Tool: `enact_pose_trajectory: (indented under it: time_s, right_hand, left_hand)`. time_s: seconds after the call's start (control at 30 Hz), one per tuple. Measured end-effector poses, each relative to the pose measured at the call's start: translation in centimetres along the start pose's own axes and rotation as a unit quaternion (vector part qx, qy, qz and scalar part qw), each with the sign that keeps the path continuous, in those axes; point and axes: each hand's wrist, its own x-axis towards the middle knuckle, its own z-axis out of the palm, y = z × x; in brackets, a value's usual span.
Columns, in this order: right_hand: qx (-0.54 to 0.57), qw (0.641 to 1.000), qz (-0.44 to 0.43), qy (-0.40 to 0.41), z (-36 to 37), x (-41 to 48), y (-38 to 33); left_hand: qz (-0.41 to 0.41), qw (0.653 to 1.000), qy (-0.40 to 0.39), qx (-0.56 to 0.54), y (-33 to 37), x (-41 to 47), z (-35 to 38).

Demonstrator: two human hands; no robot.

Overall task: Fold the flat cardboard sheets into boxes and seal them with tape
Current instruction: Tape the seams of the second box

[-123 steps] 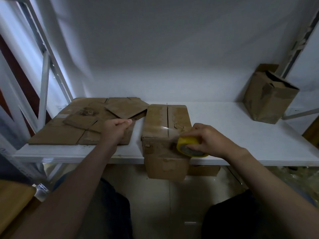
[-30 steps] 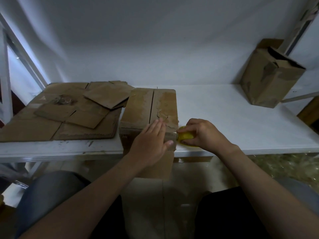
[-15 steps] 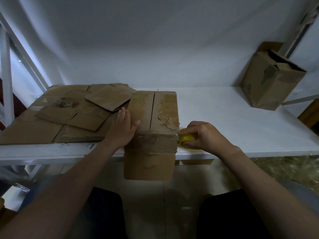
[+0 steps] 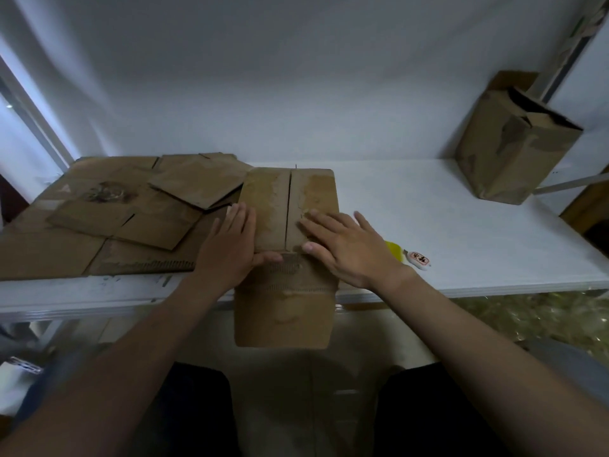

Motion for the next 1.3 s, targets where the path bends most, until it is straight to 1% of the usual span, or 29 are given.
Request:
enact_pose_trajectory:
  time_s: [0.07,0.17,0.23,0.3,0.33,0.4,0.47,0.53,0.6,0.73,0.83,0.97,1.03,1.1,1.2,1.23,1.3]
  right_hand:
    - [-0.028,0.999,-0.020,0.006,0.8,1.7,-1.5]
    - [-0.065,0.997,-0.039,-0.019,2.3,3.5,-2.5]
    - [-0.085,0.995,-0.048,-0.031,3.1,3.9,-2.4]
    - [-0.094,0.994,-0.055,-0.027,3.4,3.9,-2.0]
    - [-0.100,0.993,-0.059,-0.025,3.5,3.9,-1.9]
    - [-0.115,0.991,-0.062,-0.027,3.6,4.0,-2.0]
    - [-0.124,0.990,-0.058,-0.028,3.7,4.1,-2.2]
    - [-0.131,0.990,-0.053,-0.029,3.8,4.1,-2.3]
    - [-0.136,0.989,-0.050,-0.032,3.8,4.1,-2.3]
    - [-0.144,0.988,-0.044,-0.047,3.8,4.3,-2.4]
    - [-0.146,0.987,-0.040,-0.049,3.7,4.1,-2.5]
    - [-0.139,0.988,-0.044,-0.045,2.9,3.7,-2.4]
    - [-0.113,0.993,-0.043,-0.018,2.1,2.7,-1.9]
    - [-0.065,0.997,-0.030,0.026,0.9,1.1,-1.0]
    - [-0.024,0.998,0.016,0.062,-0.8,-1.8,1.5]
    - [-0.017,0.997,0.037,0.060,-1.3,-2.7,2.4]
    - [0.011,0.996,0.086,0.023,-1.8,-4.1,4.1]
  left_hand:
    - [0.019,0.999,0.002,-0.046,-0.3,0.1,0.1]
    - [0.044,0.986,0.002,-0.159,-1.2,-0.2,0.3]
    - [0.027,0.960,-0.001,-0.278,-2.0,-0.6,0.7]
    - [0.010,0.921,0.006,-0.389,-2.5,-1.0,1.2]
    - [0.000,0.905,0.017,-0.425,-2.5,-1.3,1.4]
    - [-0.039,0.883,0.045,-0.465,-1.9,-2.1,2.1]
    - [-0.109,0.864,0.070,-0.487,-0.5,-3.1,2.7]
    - [-0.158,0.848,0.085,-0.499,0.8,-3.8,3.2]
    - [-0.184,0.859,0.088,-0.469,1.6,-4.1,3.6]
    - [-0.224,0.921,0.049,-0.314,1.8,-4.3,3.6]
    - [-0.224,0.947,0.052,-0.223,1.9,-4.6,3.8]
    - [-0.223,0.959,0.091,-0.146,2.8,-5.5,3.8]
    - [-0.199,0.969,0.116,-0.094,3.7,-6.1,3.6]
    - [-0.160,0.976,0.143,-0.034,4.6,-6.5,3.4]
    - [-0.127,0.979,0.158,0.008,6.0,-6.4,2.1]
    - [-0.120,0.980,0.160,0.010,6.5,-6.1,1.5]
    - [-0.116,0.980,0.159,0.002,7.7,-5.5,0.5]
